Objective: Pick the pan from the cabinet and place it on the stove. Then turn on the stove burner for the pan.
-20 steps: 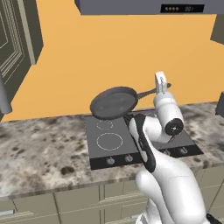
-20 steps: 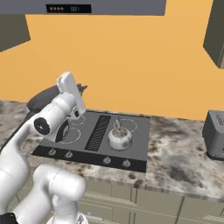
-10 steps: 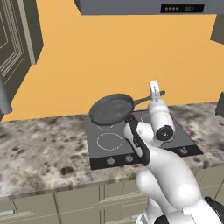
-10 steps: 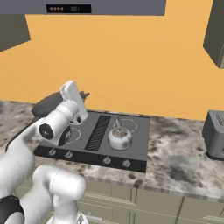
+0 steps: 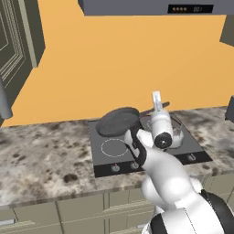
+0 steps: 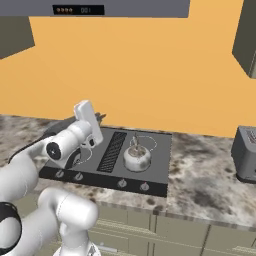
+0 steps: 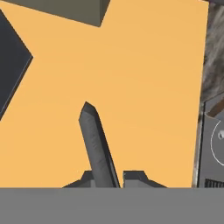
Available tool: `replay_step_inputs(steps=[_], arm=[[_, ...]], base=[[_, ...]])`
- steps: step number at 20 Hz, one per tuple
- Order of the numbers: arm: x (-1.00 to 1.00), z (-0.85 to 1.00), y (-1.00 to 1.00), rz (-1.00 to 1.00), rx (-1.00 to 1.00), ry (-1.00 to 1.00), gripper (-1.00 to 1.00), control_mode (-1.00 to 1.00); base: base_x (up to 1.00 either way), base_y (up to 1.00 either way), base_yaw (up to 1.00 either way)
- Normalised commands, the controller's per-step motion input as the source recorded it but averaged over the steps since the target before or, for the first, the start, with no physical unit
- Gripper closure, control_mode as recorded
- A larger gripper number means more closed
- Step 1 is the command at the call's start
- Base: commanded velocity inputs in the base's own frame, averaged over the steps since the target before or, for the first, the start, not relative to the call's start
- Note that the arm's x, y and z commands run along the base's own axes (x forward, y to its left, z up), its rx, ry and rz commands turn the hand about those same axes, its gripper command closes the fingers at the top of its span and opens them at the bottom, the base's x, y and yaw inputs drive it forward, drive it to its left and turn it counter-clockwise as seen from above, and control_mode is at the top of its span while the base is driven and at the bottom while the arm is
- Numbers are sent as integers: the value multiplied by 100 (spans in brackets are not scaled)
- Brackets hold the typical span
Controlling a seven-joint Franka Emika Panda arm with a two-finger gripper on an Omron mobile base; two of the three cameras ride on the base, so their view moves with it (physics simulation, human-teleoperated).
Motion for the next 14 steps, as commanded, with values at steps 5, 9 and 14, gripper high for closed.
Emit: replay_step_inputs(steps=[5, 9, 14], arm=[[19, -41, 0, -9, 0, 10, 100, -100], [22, -37, 0, -9, 0, 2, 100, -100], [28, -34, 0, -6, 0, 0, 100, -100]], base=[[0, 0, 0], [0, 0, 0], [0, 0, 0]])
